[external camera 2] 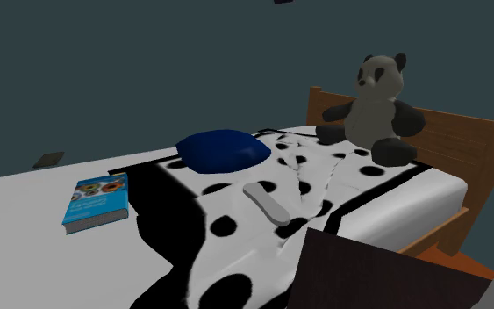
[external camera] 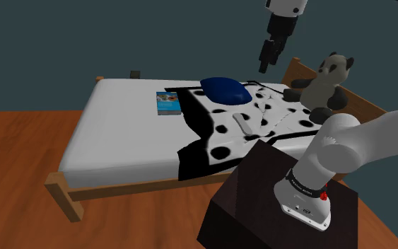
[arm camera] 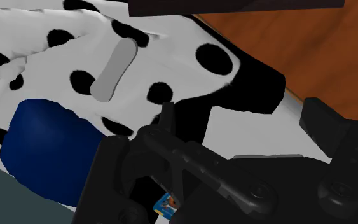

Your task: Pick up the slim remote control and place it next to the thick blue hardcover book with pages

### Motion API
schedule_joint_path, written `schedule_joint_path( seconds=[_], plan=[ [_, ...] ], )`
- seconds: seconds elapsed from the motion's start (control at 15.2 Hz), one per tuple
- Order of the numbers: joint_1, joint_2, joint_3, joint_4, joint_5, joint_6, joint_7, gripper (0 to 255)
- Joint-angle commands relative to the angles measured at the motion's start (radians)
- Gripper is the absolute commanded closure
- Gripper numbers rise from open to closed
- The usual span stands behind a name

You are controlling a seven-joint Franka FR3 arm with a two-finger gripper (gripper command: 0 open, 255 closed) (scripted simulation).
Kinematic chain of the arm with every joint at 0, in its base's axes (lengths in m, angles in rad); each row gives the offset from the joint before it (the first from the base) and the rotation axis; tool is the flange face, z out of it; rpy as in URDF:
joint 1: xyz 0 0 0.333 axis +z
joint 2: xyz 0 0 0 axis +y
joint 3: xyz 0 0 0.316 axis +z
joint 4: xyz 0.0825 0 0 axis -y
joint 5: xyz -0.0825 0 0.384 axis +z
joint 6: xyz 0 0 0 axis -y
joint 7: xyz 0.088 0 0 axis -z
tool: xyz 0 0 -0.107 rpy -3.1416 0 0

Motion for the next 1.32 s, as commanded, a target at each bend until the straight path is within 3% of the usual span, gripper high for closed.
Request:
schedule_joint_path(
  seconds=[0.0,0.66,1.25],
  plan=[
    [0.0,0.0,0.0,0.0,0.0,0.0,0.0,0],
    [-0.083,0.104,-0.116,-0.202,-0.057,0.321,0.021,0],
    [-0.153,0.315,-0.231,-0.285,-0.09,0.631,0.03,0]
  ],
)
